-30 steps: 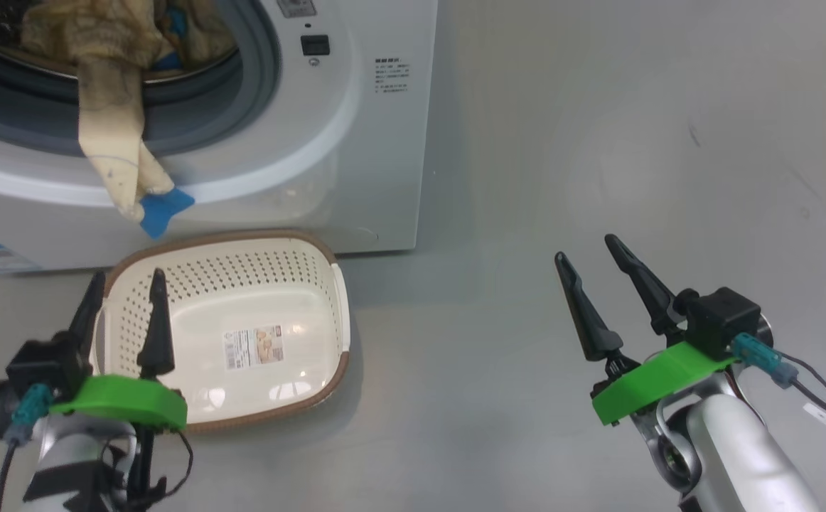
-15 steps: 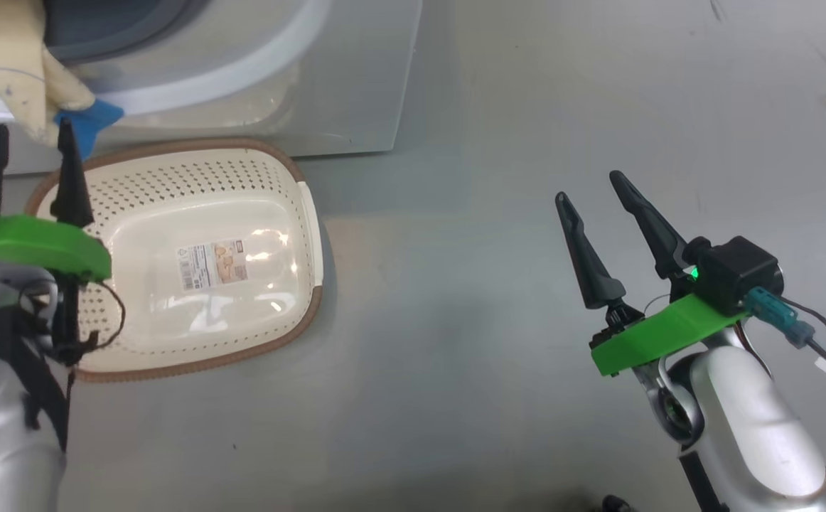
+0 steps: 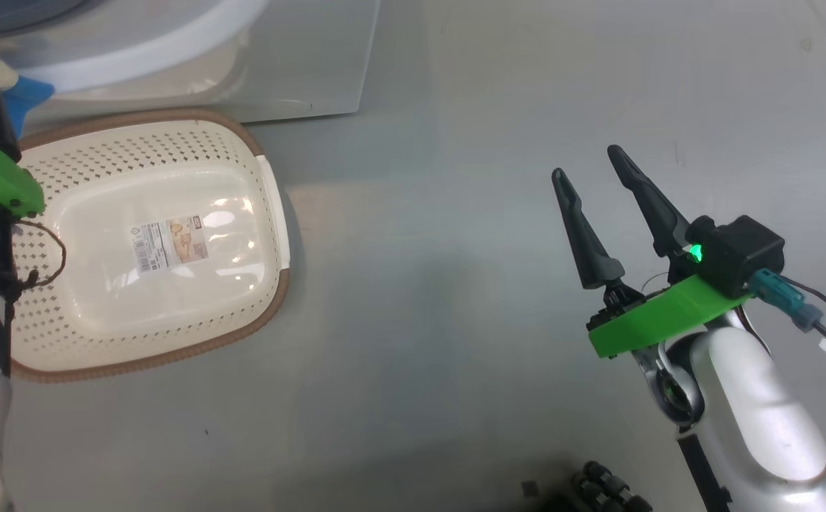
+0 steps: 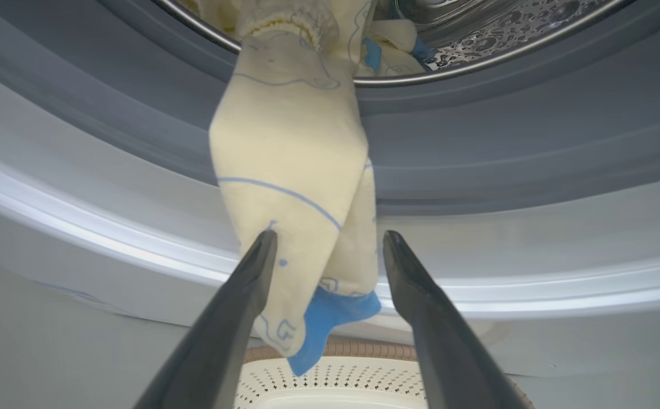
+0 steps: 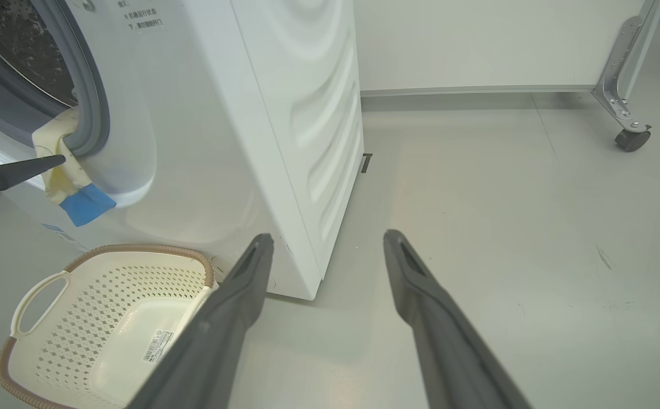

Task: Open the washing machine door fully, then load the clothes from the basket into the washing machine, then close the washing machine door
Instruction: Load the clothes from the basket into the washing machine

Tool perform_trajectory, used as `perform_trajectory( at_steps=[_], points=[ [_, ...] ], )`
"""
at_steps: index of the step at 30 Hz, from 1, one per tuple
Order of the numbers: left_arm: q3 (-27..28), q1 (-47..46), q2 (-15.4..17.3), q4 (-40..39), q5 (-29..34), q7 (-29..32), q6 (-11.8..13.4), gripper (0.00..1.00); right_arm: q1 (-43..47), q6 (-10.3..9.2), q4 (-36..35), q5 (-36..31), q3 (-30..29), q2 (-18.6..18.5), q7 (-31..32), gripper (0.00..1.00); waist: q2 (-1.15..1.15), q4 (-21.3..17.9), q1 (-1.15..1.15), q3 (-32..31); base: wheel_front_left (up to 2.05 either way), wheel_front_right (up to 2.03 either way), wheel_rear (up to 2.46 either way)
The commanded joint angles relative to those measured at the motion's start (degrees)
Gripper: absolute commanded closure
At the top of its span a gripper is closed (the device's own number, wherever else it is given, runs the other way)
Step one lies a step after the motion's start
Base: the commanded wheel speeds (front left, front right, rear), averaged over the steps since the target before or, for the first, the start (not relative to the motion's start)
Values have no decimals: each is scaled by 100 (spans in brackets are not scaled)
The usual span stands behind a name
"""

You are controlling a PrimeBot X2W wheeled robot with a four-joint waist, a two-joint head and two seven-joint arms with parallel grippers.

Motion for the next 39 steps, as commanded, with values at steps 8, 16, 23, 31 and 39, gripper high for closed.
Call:
perform_trajectory(
  at_steps=[8, 16, 23, 31, 39],
  points=[
    [97, -566, 440, 495, -32, -87, 13, 0, -91, -16, -226, 119, 165, 15, -37, 0, 0, -152, -1, 156, 0, 0, 0],
    [77, -841, 439, 779, -95, -129, 0, 100, -118, -16, -211, 161, 178, 15, -37, 0, 0, -214, -1, 195, 0, 0, 0],
    [11, -724, 397, 754, -117, -141, -32, 100, -118, -16, -186, 166, 176, 15, -37, 0, 0, -172, -1, 94, 0, 0, 0],
    [112, -104, 407, -472, 41, -142, 108, 100, -89, -16, -153, 164, 165, 15, -37, 0, 0, -76, -1, -63, 0, 0, 0],
    [213, 100, 569, -1712, 283, -143, 185, 100, -114, -16, -193, 233, 232, 15, -37, 0, 0, -78, -1, 9, 0, 0, 0]
  ],
)
